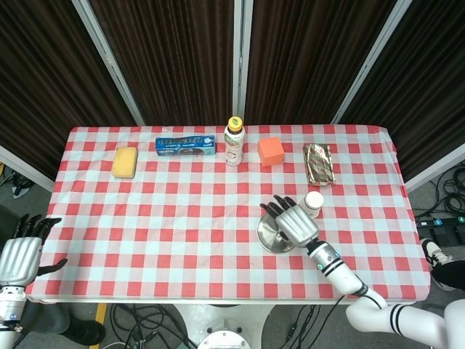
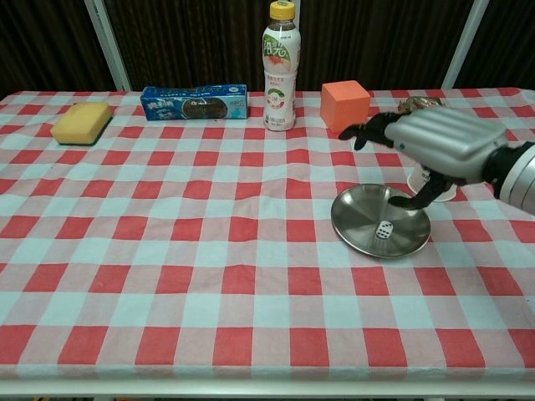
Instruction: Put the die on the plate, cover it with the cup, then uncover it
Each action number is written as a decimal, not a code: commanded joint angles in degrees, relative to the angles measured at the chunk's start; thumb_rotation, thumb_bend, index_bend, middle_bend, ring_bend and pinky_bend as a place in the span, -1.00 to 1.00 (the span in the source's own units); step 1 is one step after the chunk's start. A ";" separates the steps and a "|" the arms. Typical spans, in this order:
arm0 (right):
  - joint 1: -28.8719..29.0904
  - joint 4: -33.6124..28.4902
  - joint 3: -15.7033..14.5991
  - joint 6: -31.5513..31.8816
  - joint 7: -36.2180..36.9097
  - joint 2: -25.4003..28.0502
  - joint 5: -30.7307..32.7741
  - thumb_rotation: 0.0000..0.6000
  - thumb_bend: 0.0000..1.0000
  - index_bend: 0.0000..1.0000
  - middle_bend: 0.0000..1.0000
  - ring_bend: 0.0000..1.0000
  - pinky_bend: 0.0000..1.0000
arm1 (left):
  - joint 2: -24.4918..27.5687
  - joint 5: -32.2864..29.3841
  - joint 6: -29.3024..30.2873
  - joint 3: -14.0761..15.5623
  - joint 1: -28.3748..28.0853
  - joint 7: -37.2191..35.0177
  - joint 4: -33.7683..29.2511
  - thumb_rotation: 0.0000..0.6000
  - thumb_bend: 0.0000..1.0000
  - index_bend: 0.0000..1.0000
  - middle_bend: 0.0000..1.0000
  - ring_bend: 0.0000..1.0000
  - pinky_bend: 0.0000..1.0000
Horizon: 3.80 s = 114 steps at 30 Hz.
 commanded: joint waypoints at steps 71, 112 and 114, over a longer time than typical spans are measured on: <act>3.53 15.74 -3.00 -3.75 52.62 -1.79 -1.80 1.00 -0.55 0.06 -0.29 -0.64 -0.53 | 2.56 0.01 -1.17 0.47 -0.63 2.78 -5.03 1.00 -1.00 -0.64 -0.60 -0.81 -0.89; 5.04 15.78 -7.78 -1.61 52.12 -0.03 -6.30 1.00 -0.45 0.07 -0.28 -0.64 -0.54 | 2.19 0.46 -0.76 0.22 -0.80 1.67 -4.00 1.00 -1.00 -0.64 -0.60 -0.81 -0.89; 5.14 17.55 -6.36 -2.06 51.71 -1.24 -4.45 1.00 -0.45 0.07 -0.28 -0.64 -0.54 | 2.26 0.43 -0.85 0.24 -0.83 1.75 -4.01 1.00 -1.00 -0.64 -0.60 -0.81 -0.89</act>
